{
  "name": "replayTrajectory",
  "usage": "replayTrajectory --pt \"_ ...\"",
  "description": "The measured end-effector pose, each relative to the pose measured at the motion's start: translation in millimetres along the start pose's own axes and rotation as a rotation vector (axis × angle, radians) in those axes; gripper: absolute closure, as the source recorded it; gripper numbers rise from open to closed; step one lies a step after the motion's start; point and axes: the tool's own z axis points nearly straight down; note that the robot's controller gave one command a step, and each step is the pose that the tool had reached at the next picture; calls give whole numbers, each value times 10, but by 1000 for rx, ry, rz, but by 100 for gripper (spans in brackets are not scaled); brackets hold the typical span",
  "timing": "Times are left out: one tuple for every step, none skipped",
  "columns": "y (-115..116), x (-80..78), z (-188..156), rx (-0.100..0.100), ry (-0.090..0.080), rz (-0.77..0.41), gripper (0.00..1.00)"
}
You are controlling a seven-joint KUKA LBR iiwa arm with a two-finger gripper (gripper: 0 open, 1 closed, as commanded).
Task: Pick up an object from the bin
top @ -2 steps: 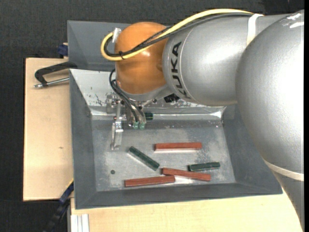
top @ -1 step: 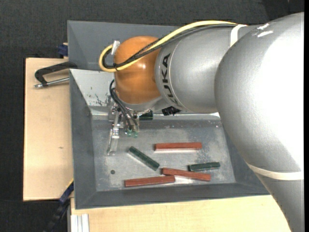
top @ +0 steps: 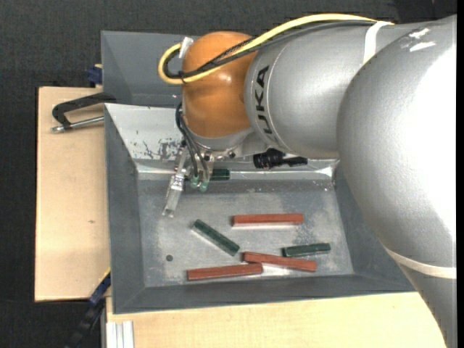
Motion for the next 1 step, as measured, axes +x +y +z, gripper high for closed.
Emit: replayTrajectory --pt "-85 -38 180 -3 -5 -279 0"
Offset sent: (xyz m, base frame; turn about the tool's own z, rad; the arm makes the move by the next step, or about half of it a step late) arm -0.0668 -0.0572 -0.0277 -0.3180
